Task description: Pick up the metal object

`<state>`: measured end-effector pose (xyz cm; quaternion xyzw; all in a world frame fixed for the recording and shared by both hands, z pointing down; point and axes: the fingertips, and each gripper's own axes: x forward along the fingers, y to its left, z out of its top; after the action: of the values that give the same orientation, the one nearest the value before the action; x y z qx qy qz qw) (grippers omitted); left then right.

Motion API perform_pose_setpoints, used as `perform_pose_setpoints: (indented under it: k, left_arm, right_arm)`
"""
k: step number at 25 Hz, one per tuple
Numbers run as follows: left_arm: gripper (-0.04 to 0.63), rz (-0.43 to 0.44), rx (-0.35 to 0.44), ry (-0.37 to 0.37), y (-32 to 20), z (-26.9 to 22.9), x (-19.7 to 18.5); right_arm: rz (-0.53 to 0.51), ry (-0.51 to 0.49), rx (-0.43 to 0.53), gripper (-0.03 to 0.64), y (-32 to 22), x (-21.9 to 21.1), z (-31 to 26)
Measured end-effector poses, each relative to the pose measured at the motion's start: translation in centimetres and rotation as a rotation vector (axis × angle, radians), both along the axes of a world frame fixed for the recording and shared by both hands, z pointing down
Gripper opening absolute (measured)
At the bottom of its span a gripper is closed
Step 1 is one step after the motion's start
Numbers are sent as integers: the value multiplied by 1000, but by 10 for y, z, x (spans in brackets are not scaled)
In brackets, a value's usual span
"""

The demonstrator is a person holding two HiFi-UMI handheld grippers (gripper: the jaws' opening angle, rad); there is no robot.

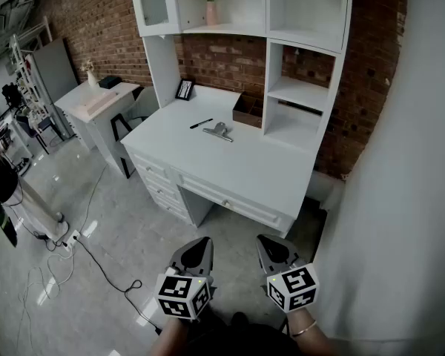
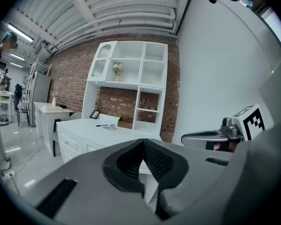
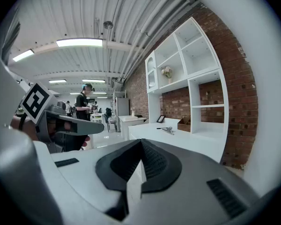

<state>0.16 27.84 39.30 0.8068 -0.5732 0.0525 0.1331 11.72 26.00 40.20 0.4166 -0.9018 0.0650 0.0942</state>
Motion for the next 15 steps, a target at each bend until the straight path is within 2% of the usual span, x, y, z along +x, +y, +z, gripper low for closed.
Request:
perform_pose_setpoints:
  k: [6,15]
  left_arm:
    - [9,-7,10,11,-4,1,5]
    - [9,-33,-35,13,-14,8,1]
  right_arm:
    - [18,-29,-3,5,-6,11,1]
    - [42,-91,-18,5,-14,21,-2]
